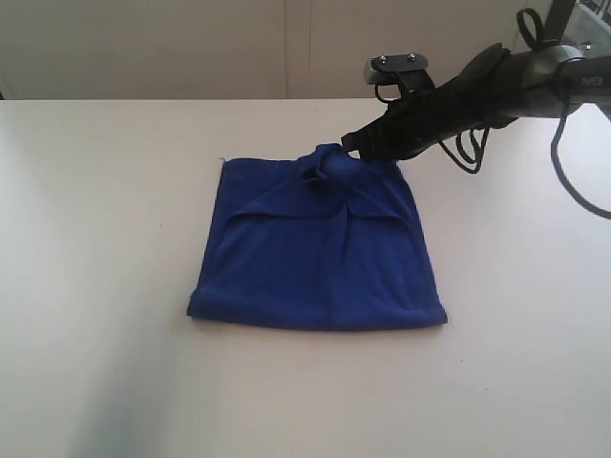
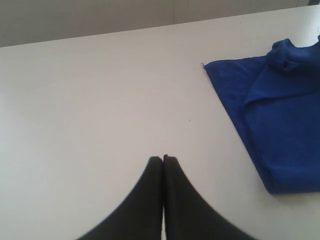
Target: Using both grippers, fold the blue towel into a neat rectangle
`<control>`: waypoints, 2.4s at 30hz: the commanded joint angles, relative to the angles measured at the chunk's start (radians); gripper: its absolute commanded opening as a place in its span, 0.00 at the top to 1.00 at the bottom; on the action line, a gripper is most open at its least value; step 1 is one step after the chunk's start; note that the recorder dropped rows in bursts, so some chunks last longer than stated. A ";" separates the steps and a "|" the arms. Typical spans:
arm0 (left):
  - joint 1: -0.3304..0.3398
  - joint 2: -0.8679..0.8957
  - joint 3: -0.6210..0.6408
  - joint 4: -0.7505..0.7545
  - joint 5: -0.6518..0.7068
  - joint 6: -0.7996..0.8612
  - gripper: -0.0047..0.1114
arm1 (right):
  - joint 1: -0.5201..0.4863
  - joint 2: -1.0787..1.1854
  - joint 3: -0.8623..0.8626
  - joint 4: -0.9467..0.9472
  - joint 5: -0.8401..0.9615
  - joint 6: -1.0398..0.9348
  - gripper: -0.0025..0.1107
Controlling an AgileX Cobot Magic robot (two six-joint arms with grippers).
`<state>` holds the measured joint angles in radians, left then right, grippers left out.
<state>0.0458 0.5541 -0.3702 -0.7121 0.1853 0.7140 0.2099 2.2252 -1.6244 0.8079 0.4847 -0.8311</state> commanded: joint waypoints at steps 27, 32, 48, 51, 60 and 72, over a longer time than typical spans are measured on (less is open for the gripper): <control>0.001 -0.007 0.008 -0.041 -0.006 -0.008 0.96 | -0.001 -0.170 0.201 -0.134 -0.054 0.077 0.98; 0.001 -0.007 0.008 -0.121 0.003 -0.008 0.96 | -0.025 -0.170 0.201 -0.176 -0.032 0.076 0.98; -0.001 0.224 -0.047 -0.418 0.091 0.231 0.96 | -0.043 -0.139 0.201 -0.294 -0.049 0.076 0.98; -0.027 0.333 -0.107 -0.637 0.130 0.479 0.96 | -0.043 -0.139 0.201 -0.294 -0.046 0.078 0.98; -0.259 0.698 -0.345 -0.797 -0.037 0.654 0.96 | -0.043 -0.139 0.201 -0.288 -0.036 0.112 0.98; -0.374 0.994 -0.613 -0.602 0.002 0.573 0.96 | -0.043 -0.139 0.201 -0.288 -0.027 0.114 0.98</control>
<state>-0.3145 1.5201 -0.9582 -1.3818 0.1412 1.3247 0.1719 2.0891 -1.4249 0.5174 0.4562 -0.7241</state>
